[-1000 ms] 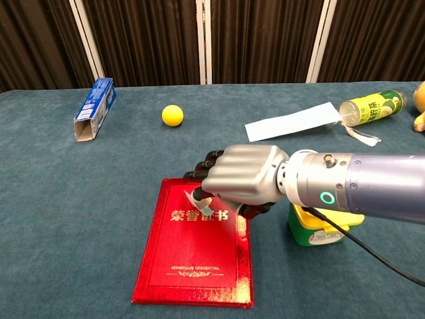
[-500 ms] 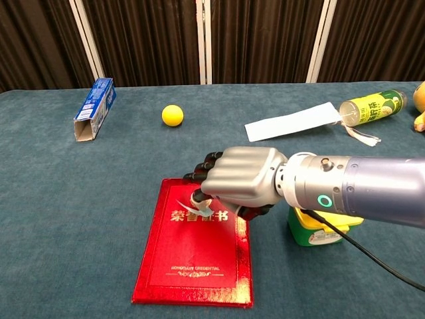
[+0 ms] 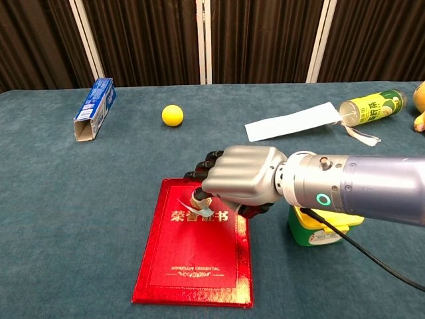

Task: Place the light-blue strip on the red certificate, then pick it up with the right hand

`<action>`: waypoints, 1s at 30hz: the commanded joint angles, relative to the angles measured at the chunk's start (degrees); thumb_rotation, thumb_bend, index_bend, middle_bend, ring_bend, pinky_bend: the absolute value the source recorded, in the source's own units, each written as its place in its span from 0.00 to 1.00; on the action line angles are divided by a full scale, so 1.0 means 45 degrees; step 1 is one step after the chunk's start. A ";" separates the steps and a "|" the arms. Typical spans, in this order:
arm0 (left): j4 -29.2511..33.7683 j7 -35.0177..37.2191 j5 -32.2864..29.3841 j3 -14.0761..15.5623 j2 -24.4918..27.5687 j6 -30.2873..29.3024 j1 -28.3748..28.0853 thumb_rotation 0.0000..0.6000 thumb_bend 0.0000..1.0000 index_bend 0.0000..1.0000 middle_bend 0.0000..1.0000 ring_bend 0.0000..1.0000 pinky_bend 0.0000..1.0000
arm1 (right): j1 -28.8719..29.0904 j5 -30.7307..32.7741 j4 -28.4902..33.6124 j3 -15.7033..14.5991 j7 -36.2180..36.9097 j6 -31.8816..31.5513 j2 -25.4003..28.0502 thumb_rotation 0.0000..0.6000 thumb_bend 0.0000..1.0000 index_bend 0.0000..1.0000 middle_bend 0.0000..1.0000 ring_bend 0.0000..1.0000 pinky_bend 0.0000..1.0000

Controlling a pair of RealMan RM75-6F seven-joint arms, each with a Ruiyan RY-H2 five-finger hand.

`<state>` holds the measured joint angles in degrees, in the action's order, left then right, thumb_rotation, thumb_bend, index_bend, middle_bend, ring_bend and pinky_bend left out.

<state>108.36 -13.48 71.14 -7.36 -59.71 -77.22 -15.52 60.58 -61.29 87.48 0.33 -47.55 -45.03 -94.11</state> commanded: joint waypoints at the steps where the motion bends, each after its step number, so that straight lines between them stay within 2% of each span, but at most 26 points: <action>1: -0.0002 0.0006 -0.0002 -0.0004 0.0006 0.0005 0.0000 1.00 0.00 0.00 0.00 0.00 0.00 | 0.0013 -0.0050 0.0066 0.0059 0.0049 -0.0065 0.0029 1.00 0.92 0.30 0.00 0.00 0.00; 9: -0.0023 0.0056 -0.0048 -0.0032 0.0026 0.0028 -0.0001 1.00 0.00 0.00 0.00 0.00 0.00 | -0.0034 -0.0516 0.0906 0.0568 0.0522 -0.0640 0.0740 1.00 0.92 0.30 0.00 0.00 0.00; 12: -0.0029 0.0069 -0.0057 -0.0044 0.0039 0.0011 0.0009 1.00 0.00 0.00 0.00 0.00 0.00 | -0.0200 -0.0788 0.1508 0.0710 0.0799 -0.1010 0.1369 1.00 0.92 0.30 0.00 0.00 0.00; 16: -0.0052 0.0105 -0.0010 -0.0008 0.0066 -0.0006 0.0047 1.00 0.00 0.00 0.00 0.00 0.00 | -0.0894 -0.1725 0.2524 0.0609 0.1531 -0.2032 0.2696 1.00 0.87 0.22 0.00 0.00 0.00; 18: -0.0067 0.0101 0.0077 0.0046 0.0079 -0.0043 0.0088 1.00 0.00 0.00 0.00 0.00 0.00 | -0.1589 -0.2413 0.2943 0.0439 0.2254 -0.3003 0.3435 1.00 0.79 0.19 0.00 0.00 0.00; 19: -0.0070 0.0094 0.0120 0.0066 0.0075 -0.0065 0.0103 1.00 0.00 0.00 0.00 0.00 0.00 | -0.1854 -0.2713 0.3067 0.0342 0.2570 -0.3345 0.3699 1.00 0.69 0.17 0.00 0.00 0.00; 21: -0.0018 0.0133 0.0351 0.0158 0.0068 -0.0182 0.0184 1.00 0.00 0.00 0.00 0.00 0.00 | -0.2824 -0.3448 0.3323 0.0069 0.3585 -0.4641 0.4590 1.00 0.40 0.12 0.00 0.00 0.00; 22: 0.0063 0.0137 0.0582 0.0258 0.0092 -0.0359 0.0299 1.00 0.00 0.00 0.00 0.00 0.00 | -0.3619 -0.3676 0.3542 -0.0136 0.4194 -0.5670 0.5236 1.00 0.30 0.11 0.00 0.00 0.00; 23: 0.0121 0.0169 0.0783 0.0349 0.0106 -0.0537 0.0422 1.00 0.00 0.00 0.00 0.00 0.00 | -0.4201 -0.4091 0.3688 -0.0390 0.4799 -0.6324 0.5699 1.00 0.16 0.08 0.00 0.00 0.00; 24: 0.0151 0.0184 0.0901 0.0402 0.0115 -0.0658 0.0506 1.00 0.00 0.00 0.00 0.00 0.00 | -0.4579 -0.4238 0.3742 -0.0517 0.5214 -0.6698 0.5936 1.00 0.06 0.06 0.00 0.00 0.00; 26: 0.0176 0.0184 0.1121 0.0514 0.0120 -0.0890 0.0672 1.00 0.00 0.00 0.00 0.00 0.00 | -0.5302 -0.4429 0.3782 -0.0707 0.6002 -0.7405 0.6257 1.00 0.00 0.03 0.00 0.00 0.00; 30: 0.0063 0.0343 0.1644 0.0800 0.0097 -0.1340 0.1055 1.00 0.00 0.00 0.00 0.00 0.00 | -0.6873 -0.5065 0.3352 -0.1081 0.7489 -0.9021 0.6512 1.00 0.00 0.02 0.00 0.00 0.00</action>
<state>108.85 -12.27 78.00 -4.18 -59.24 -82.81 -11.17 34.28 -81.05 102.91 -2.48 -18.07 -81.01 -67.19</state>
